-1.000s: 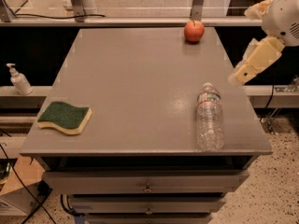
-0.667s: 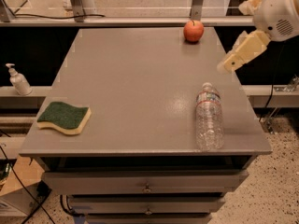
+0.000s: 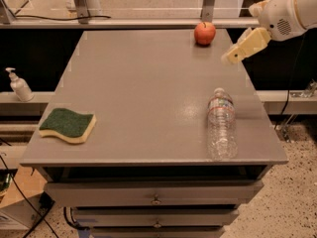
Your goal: Move apple near sponge
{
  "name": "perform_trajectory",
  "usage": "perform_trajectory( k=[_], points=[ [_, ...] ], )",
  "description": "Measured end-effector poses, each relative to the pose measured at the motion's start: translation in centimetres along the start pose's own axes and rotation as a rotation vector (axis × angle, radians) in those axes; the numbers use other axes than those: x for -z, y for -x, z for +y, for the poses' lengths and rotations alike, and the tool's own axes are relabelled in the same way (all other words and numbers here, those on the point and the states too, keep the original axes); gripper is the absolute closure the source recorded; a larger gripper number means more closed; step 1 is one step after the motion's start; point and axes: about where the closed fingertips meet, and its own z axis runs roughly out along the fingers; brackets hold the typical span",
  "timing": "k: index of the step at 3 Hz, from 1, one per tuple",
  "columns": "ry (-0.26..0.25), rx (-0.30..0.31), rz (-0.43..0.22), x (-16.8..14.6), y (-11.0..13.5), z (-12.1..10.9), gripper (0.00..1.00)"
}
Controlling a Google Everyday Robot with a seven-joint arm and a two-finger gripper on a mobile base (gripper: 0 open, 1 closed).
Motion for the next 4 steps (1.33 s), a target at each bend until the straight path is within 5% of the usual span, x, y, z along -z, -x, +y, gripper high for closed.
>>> perform_trajectory(
  k=[2, 4],
  points=[
    [-0.034, -0.06, -0.03, -1.5, -0.5, -0.9, 0.0],
    [-0.083, -0.146, -0.097, -5.9, -1.1, -4.4, 0.0]
  ],
)
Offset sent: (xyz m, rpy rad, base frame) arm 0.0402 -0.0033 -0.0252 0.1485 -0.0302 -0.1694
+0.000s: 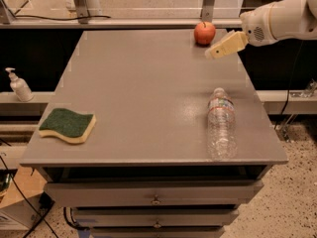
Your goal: Move apple near sponge
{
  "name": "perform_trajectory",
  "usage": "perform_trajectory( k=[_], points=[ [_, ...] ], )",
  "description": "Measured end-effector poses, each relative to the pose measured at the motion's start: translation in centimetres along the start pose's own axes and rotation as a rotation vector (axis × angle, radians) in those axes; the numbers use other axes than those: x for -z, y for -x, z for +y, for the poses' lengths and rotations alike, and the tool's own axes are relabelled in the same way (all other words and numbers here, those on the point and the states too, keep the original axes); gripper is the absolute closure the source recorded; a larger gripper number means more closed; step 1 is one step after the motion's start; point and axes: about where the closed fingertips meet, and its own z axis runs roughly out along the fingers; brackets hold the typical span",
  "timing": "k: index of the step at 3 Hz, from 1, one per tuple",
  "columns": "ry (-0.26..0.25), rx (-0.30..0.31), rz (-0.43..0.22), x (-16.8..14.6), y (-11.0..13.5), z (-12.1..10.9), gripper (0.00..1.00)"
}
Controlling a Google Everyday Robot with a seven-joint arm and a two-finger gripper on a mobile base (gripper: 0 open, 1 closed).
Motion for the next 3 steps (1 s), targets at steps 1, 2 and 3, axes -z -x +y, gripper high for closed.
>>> perform_trajectory(
  k=[1, 2, 3],
  points=[
    [-0.021, -0.035, -0.01, -2.05, -0.51, -1.65, 0.0],
    [-0.022, -0.049, -0.009, -2.33, -0.69, -1.77, 0.0],
    [-0.022, -0.091, -0.006, -2.8, -1.13, -1.88, 0.0]
  ],
)
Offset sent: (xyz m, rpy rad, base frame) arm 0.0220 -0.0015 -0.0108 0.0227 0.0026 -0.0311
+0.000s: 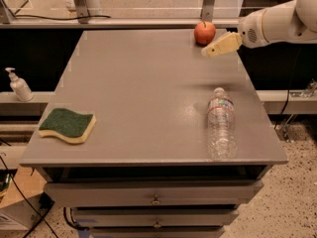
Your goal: Move apple near sponge
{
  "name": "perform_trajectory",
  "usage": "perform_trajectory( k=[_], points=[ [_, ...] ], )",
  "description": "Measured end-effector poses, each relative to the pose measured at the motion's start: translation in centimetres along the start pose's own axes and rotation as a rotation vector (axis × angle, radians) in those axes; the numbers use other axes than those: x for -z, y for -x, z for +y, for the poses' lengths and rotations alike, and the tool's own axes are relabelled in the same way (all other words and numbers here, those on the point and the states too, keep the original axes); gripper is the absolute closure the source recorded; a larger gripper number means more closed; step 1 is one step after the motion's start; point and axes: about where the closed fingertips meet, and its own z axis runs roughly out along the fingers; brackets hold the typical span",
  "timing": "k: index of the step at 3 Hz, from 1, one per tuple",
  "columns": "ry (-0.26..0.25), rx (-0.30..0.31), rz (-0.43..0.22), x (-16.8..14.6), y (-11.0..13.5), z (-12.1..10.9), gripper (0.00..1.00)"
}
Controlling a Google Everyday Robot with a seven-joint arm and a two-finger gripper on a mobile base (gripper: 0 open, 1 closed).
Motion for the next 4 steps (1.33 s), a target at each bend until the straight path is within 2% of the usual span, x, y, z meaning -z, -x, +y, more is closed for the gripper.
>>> perform_trajectory(
  k=[1, 2, 4],
  points=[
    [-0.007, -0.031, -0.036, -2.1, 0.0, -0.6, 0.0],
    [-0.021, -0.021, -0.055, -4.6, 0.0, -1.8, 0.0],
    [-0.057, 0.013, -0.053, -8.5, -0.2, -4.8, 0.0]
  ],
)
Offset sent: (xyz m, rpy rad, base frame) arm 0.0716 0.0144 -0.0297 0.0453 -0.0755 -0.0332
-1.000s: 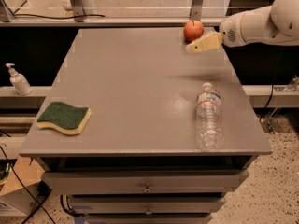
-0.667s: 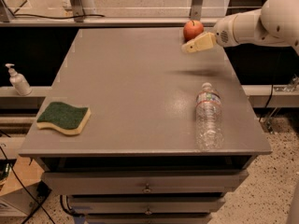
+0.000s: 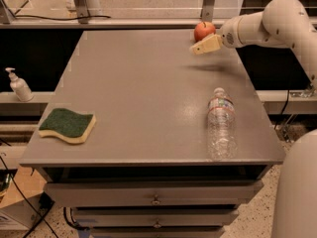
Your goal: Move apple near sponge
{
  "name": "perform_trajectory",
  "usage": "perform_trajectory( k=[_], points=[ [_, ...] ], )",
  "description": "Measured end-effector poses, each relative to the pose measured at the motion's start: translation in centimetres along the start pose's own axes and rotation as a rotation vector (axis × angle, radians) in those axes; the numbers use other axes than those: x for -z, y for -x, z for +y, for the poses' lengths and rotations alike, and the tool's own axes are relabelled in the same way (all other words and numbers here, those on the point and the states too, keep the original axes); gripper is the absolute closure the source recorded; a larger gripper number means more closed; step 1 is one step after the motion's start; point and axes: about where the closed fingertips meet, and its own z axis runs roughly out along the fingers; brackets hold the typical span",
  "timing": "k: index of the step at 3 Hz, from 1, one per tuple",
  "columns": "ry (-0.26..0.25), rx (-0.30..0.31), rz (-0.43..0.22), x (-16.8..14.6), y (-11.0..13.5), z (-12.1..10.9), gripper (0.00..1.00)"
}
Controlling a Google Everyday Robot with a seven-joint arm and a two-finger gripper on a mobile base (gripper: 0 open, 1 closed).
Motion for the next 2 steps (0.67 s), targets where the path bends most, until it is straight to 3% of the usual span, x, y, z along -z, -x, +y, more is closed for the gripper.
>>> perform_trajectory(
  k=[2],
  points=[
    [-0.056, -0.04, -0.023, -2.4, -0.3, -3.5, 0.0]
  ],
)
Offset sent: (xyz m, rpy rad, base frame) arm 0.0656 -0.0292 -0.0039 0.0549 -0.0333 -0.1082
